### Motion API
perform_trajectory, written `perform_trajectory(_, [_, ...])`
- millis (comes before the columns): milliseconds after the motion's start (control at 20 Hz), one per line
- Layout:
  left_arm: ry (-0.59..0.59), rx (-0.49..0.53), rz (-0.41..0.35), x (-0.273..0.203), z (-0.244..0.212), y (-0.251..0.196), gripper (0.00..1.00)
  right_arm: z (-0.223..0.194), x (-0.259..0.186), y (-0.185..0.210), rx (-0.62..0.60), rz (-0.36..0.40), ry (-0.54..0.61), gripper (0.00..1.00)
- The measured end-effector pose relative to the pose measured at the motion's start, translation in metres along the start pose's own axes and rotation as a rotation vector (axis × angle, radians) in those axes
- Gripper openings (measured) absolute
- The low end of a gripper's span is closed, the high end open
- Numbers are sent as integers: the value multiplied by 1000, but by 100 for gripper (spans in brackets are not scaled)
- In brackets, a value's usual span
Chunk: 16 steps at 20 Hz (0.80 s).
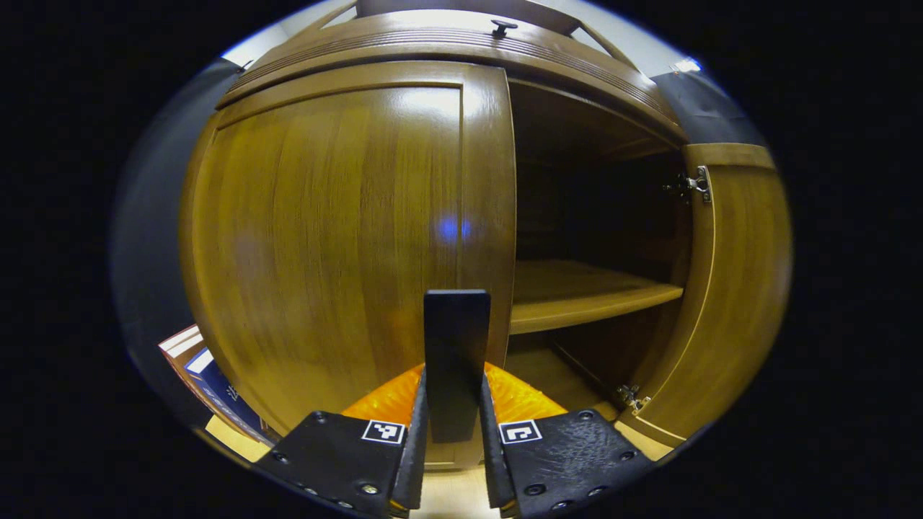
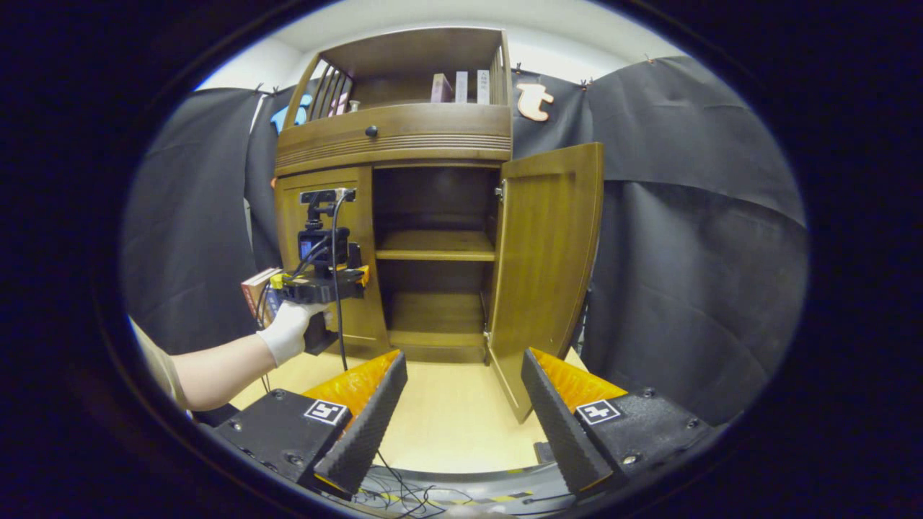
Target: Open the right door of the double-door shoe cabinet with the right hand, and open the left door with the left hand.
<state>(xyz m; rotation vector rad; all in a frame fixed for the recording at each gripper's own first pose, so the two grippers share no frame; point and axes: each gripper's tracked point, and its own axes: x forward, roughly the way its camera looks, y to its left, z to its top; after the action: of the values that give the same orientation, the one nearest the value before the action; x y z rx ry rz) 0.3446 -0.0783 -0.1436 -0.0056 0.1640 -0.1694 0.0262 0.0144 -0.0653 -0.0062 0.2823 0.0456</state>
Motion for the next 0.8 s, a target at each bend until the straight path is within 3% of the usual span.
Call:
perform_trajectory(100, [6, 1, -15, -1, -1, 0, 25, 1, 1, 0, 13, 7, 5, 100])
perform_trajectory(200, [1, -1, -32, -9, -2, -1, 20, 2, 2, 1, 15, 12, 3, 100])
perform_trajectory(500, [-13, 21, -100, -58, -9, 3, 19, 4, -6, 6, 8, 50, -17, 100])
perform_trajectory(800, [-21, 23, -94, -109, -16, 20, 20, -4, -20, 7, 5, 59, -21, 100])
